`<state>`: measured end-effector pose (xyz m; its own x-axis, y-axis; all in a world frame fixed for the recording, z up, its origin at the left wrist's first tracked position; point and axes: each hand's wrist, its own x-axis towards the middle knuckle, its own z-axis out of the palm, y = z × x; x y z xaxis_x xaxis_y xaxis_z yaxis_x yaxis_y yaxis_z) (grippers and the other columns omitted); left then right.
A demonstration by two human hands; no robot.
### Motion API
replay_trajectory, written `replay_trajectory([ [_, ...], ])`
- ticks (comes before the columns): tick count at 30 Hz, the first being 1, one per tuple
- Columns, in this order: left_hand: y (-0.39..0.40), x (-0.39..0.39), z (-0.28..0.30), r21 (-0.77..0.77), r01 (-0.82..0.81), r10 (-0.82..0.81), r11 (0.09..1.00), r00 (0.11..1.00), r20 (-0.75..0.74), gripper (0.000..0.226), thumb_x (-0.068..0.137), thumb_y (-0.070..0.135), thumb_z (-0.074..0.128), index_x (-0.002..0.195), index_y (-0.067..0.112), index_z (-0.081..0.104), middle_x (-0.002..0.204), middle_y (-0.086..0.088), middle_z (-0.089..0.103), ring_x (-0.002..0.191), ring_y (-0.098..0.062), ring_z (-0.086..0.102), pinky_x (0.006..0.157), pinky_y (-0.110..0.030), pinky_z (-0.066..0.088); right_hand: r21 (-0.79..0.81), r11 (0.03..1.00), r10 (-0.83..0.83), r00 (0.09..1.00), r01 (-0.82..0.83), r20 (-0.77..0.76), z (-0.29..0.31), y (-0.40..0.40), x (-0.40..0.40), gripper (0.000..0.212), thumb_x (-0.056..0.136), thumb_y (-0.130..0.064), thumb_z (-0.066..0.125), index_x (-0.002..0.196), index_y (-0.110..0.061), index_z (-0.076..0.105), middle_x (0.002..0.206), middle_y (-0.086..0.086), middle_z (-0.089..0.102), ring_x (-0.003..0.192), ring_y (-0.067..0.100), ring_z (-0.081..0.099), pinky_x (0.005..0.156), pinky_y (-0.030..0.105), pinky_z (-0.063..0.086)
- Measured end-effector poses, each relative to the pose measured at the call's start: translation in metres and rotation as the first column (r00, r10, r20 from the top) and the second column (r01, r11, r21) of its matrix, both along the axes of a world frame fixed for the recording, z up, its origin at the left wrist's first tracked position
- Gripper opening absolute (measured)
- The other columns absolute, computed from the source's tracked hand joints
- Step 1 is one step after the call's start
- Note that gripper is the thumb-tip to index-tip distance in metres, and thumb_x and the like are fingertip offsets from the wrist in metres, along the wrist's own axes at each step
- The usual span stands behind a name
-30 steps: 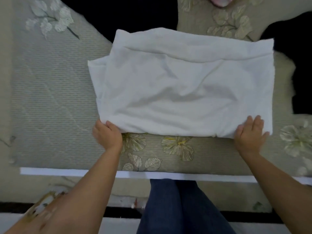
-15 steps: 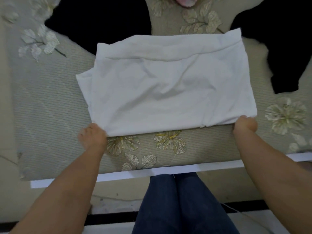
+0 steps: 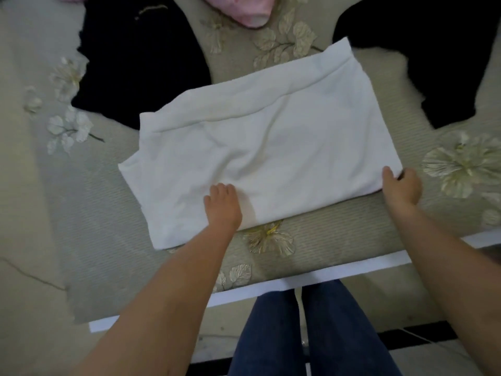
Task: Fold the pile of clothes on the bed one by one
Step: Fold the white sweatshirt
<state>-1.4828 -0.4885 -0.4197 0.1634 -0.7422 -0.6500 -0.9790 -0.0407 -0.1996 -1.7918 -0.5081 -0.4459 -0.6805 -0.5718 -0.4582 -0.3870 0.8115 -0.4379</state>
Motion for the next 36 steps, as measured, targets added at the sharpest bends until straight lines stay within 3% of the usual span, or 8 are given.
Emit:
replay_trajectory([
  [4,-0.046,-0.095,-0.009,-0.092,0.212,-0.228,0.973,0.943,-0.242,0.044,0.084,0.003,0.038,0.128,0.005,0.036,0.131,-0.012,0.040,0.121,-0.029,0.034,0.090,-0.035,0.034,0.012,1.000,0.025,0.987,-0.027,0.158,0.003,-0.007,-0.028,0.031,0.090,-0.017,0.054,0.097,0.013,0.057,0.103,0.031,0.060,0.098,0.038,0.055,0.075,0.032,0.035],
  [9,-0.096,-0.166,-0.022,-0.171,0.354,-0.390,0.920,0.871,-0.298,0.050,0.084,0.002,0.039,0.133,0.008,0.033,0.134,-0.011,0.037,0.122,-0.029,0.033,0.089,-0.036,0.035,0.011,0.975,0.213,0.955,-0.220,0.208,-0.005,-0.007,-0.057,0.019,0.087,-0.016,0.059,0.076,-0.001,0.055,0.097,0.027,0.056,0.096,0.034,0.052,0.072,0.032,0.030],
  [13,-0.149,-0.198,-0.030,-0.225,0.585,-0.627,0.779,0.734,-0.260,0.058,0.090,0.007,0.039,0.144,0.012,0.018,0.149,-0.008,0.021,0.135,-0.024,0.019,0.102,-0.039,0.028,0.042,0.978,0.184,0.939,-0.205,0.289,-0.013,-0.011,-0.052,0.035,0.083,-0.033,0.063,0.098,-0.004,0.052,0.102,0.016,0.060,0.095,0.030,0.057,0.076,0.032,0.040],
  [18,-0.214,-0.248,-0.044,-0.090,0.854,-0.858,0.512,0.514,-0.001,0.070,0.092,0.010,0.043,0.147,0.016,-0.001,0.155,-0.003,-0.002,0.143,-0.023,-0.002,0.114,-0.039,0.009,0.219,0.907,0.362,0.931,-0.361,0.035,-0.024,-0.024,-0.036,0.041,0.084,-0.047,0.054,0.102,-0.011,0.057,0.108,0.009,0.063,0.107,0.025,0.054,0.091,0.037,0.025],
  [23,-0.235,-0.257,-0.034,0.143,0.940,-0.950,0.311,0.300,0.091,0.048,0.085,0.008,0.052,0.131,0.011,0.037,0.131,-0.010,0.041,0.121,-0.026,0.041,0.097,-0.035,0.032,0.185,0.897,0.394,0.916,-0.402,0.079,-0.025,-0.037,-0.020,0.027,0.087,-0.036,0.056,0.102,-0.014,0.059,0.107,0.006,0.064,0.105,0.023,0.056,0.094,0.035,0.024],
  [26,-0.234,-0.245,-0.021,0.188,0.920,-0.939,0.344,0.332,0.091,0.030,0.088,0.006,0.047,0.117,0.010,0.052,0.119,-0.008,0.051,0.113,-0.026,0.048,0.090,-0.034,0.037,0.180,0.866,0.454,0.884,-0.467,0.111,-0.020,-0.042,-0.014,0.013,0.088,-0.022,0.052,0.096,-0.017,0.062,0.105,0.003,0.065,0.105,0.023,0.055,0.093,0.034,0.027],
  [31,-0.219,-0.192,0.008,-0.048,0.923,-0.920,0.381,0.384,0.074,0.027,0.084,0.000,0.045,0.109,0.006,0.055,0.110,-0.011,0.051,0.105,-0.028,0.046,0.072,-0.031,0.030,0.054,0.900,0.435,0.897,-0.432,-0.080,0.010,-0.030,0.006,0.015,0.075,-0.008,0.056,0.084,-0.009,0.068,0.098,0.009,0.061,0.103,0.028,0.049,0.080,0.034,0.017],
  [36,-0.202,-0.099,0.052,-0.495,0.857,-0.980,0.142,0.191,0.050,0.022,0.068,0.000,0.041,0.070,0.000,0.062,0.068,-0.015,0.060,0.062,-0.027,0.061,0.051,-0.028,0.047,-0.179,0.834,0.454,0.833,-0.522,-0.316,0.071,-0.010,0.076,0.017,0.039,0.004,0.069,0.040,-0.006,0.055,0.050,0.008,0.053,0.058,0.029,0.056,0.062,0.032,0.017],
])
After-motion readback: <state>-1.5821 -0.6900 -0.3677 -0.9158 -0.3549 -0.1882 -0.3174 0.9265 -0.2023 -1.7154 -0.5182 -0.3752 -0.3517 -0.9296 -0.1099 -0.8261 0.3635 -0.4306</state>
